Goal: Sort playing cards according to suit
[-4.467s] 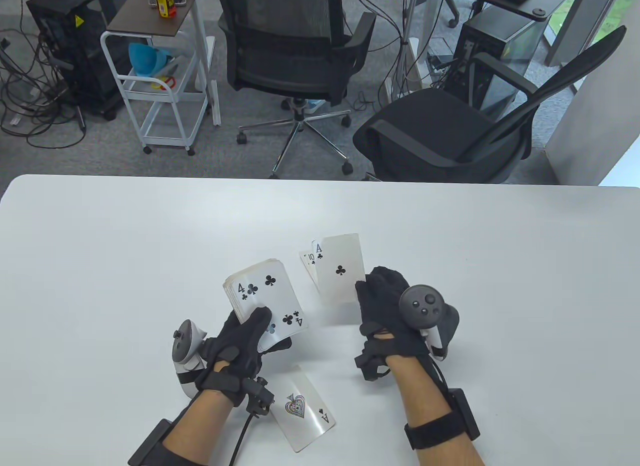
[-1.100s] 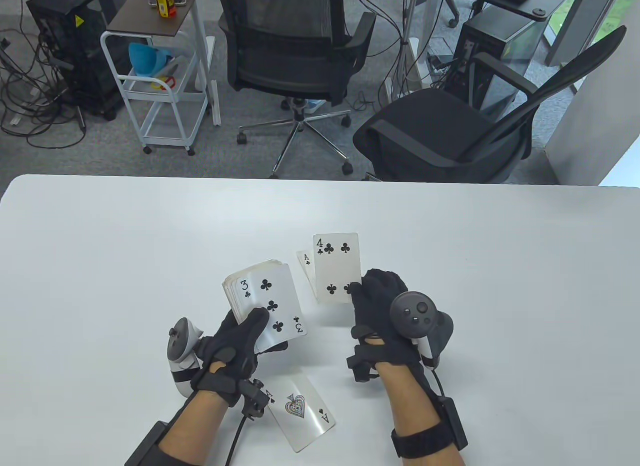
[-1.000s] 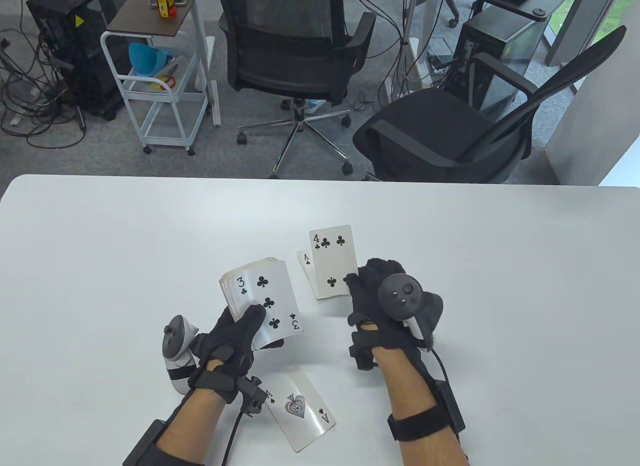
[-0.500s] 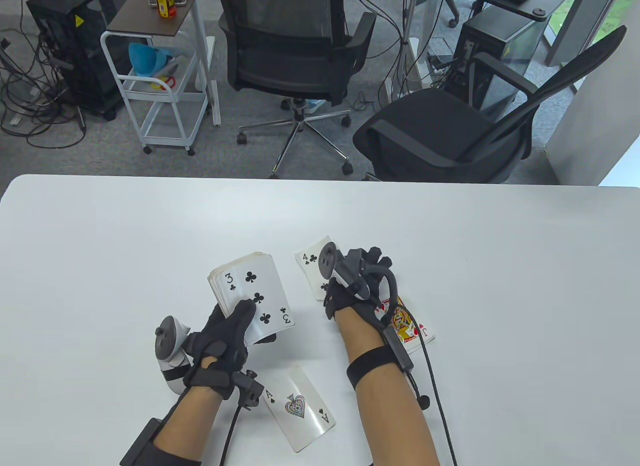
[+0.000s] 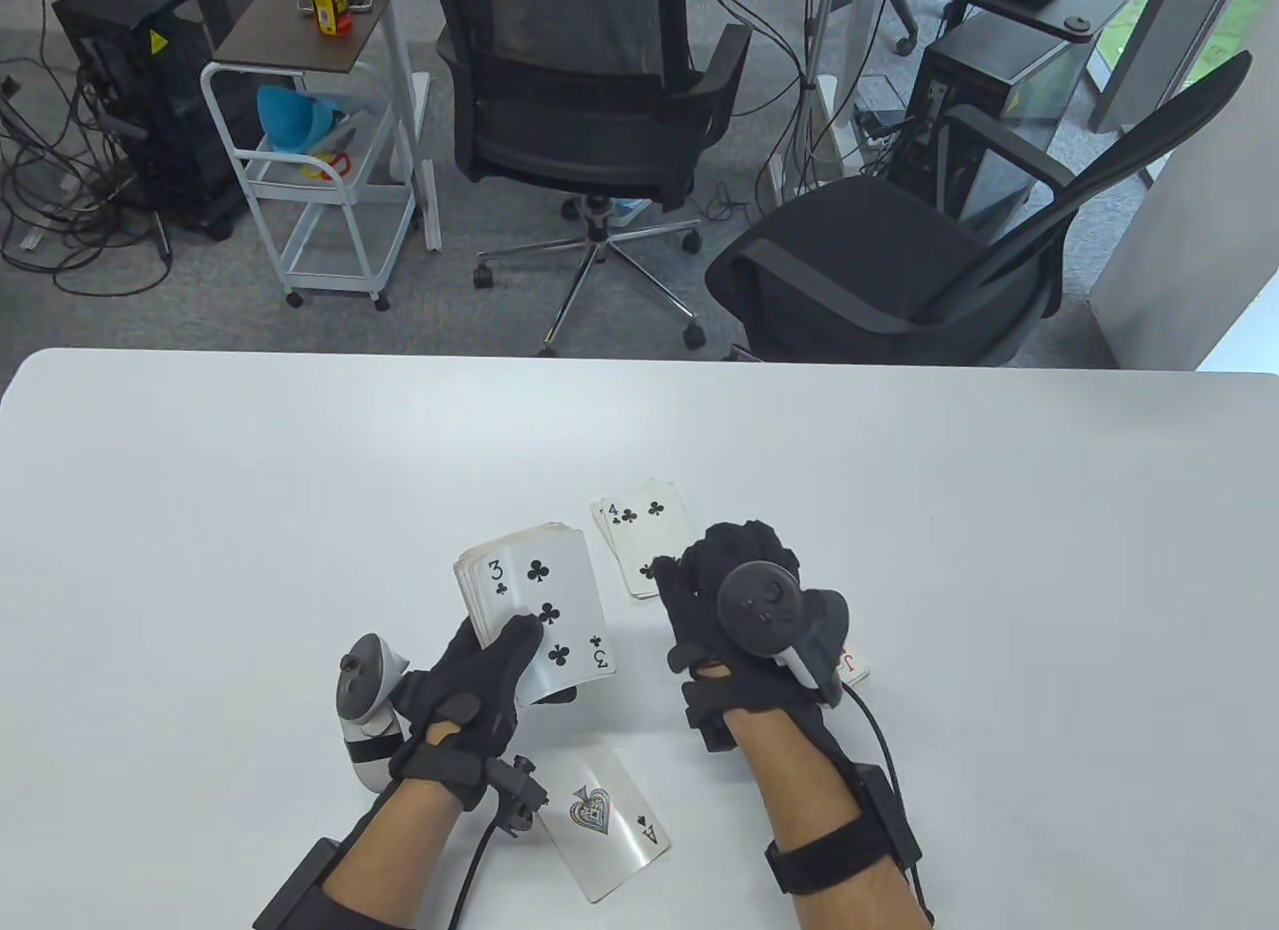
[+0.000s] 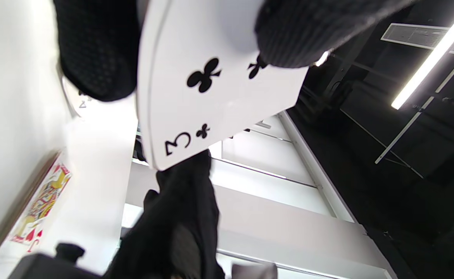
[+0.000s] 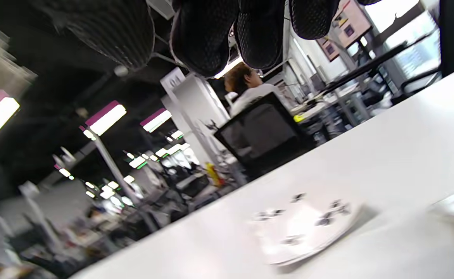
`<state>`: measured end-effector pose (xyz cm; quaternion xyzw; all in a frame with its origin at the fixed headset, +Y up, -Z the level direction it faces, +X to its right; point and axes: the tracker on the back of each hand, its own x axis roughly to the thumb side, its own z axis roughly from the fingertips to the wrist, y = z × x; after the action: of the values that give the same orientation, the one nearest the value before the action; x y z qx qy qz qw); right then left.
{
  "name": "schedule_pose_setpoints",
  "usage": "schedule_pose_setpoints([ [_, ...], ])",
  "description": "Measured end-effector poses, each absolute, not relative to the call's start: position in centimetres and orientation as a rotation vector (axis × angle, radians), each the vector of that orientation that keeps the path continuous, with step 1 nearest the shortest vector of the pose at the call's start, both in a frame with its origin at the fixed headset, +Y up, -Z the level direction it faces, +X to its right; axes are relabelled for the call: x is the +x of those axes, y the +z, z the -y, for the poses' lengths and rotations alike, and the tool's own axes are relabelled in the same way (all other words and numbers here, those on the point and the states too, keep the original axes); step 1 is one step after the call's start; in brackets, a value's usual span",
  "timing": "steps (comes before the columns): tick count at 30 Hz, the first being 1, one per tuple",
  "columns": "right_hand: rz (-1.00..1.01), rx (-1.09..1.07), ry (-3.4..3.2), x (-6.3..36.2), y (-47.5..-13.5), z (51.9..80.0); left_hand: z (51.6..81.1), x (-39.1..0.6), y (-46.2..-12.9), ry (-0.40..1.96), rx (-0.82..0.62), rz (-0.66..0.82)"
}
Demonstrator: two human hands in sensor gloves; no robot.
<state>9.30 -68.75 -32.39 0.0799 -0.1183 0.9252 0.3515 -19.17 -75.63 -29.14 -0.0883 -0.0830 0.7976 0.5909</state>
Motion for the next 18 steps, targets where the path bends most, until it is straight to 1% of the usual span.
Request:
schedule_pose_setpoints([
  [2,0.333,0.261,2.275,9.4,-31.0,69.1,75.7,-18.9,-29.1,1.828,-0.218,0.206],
  [4,0.337,0.288,2.246,9.1,-30.2,69.7,75.9,-18.7,-29.0,1.824,-0.229,0.207],
  [7,0.294,0.346,2.272,8.2,-29.5,70.4,76.2,-18.5,-28.9,1.817,-0.254,0.206],
  [12,0.237,0.367,2.341,7.6,-28.8,71.3,77.0,-18.6,-29.0,1.807,-0.282,0.179],
  [14,0.284,0.387,2.305,7.6,-28.6,71.3,77.2,-18.7,-29.1,1.816,-0.292,0.172],
  [18,0.236,0.407,2.318,7.3,-28.5,71.5,77.3,-18.6,-29.2,1.831,-0.312,0.168],
])
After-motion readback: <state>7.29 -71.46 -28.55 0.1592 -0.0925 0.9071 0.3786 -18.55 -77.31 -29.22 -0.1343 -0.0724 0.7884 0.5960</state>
